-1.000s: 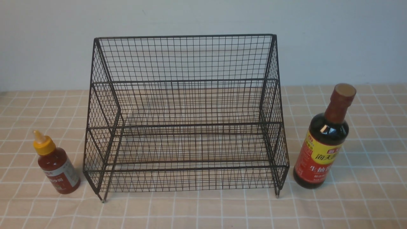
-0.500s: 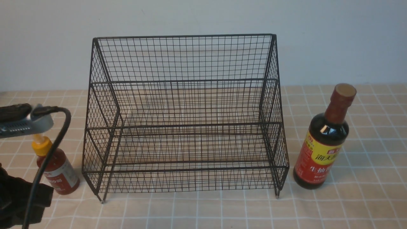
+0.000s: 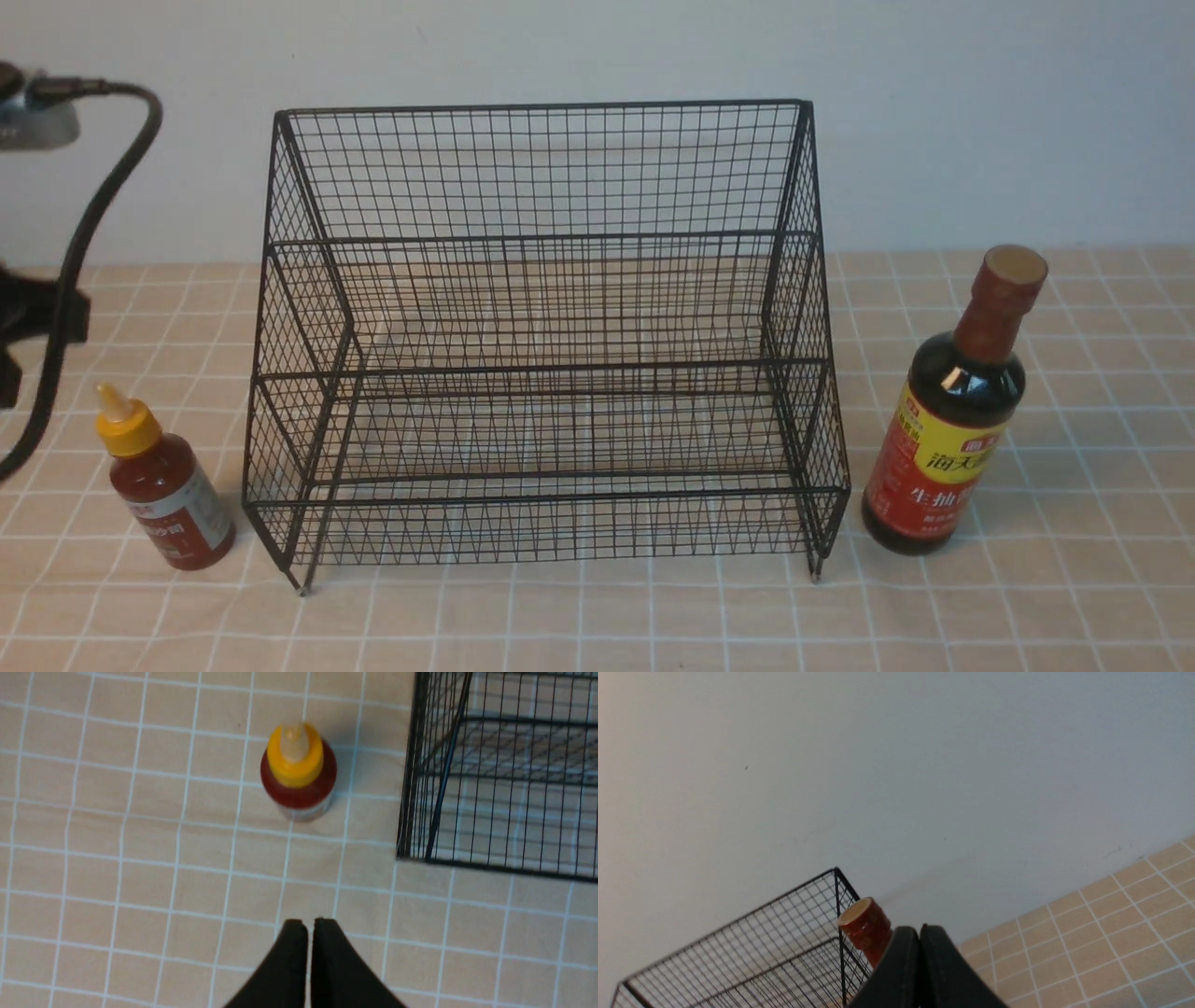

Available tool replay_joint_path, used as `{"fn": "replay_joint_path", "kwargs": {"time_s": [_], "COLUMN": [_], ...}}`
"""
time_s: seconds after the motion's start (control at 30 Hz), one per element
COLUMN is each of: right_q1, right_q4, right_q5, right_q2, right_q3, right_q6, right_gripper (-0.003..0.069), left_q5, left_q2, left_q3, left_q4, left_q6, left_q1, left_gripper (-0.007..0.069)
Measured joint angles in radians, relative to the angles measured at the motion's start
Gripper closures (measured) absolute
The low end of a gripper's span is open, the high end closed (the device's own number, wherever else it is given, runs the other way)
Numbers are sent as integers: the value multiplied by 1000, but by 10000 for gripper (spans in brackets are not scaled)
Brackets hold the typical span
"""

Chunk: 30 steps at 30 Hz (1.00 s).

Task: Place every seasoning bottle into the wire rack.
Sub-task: Use the left arm to grab the condiment bottle closest to it

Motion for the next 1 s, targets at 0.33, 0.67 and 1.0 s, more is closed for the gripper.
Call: {"fn": "replay_joint_path", "kwargs": {"time_s": [0.33, 0.67, 1.0], "right_q1": [0, 0, 0], "right_q4": [45, 177, 180], "right_q5": [505, 527, 513], "right_q2": [447, 485, 485], "right_q3": [-394, -376, -375], "right_q6": [-347, -464, -471], "right_gripper": [673, 673, 673], "left_q5": [-1, 0, -9], "left_q2": [283, 388, 517], "left_q3": [-200, -200, -200], "left_q4": [-10, 46, 84], "left_q6": [0, -2, -38], "left_q1": [0, 0, 0], "left_gripper": [605, 207, 50]}}
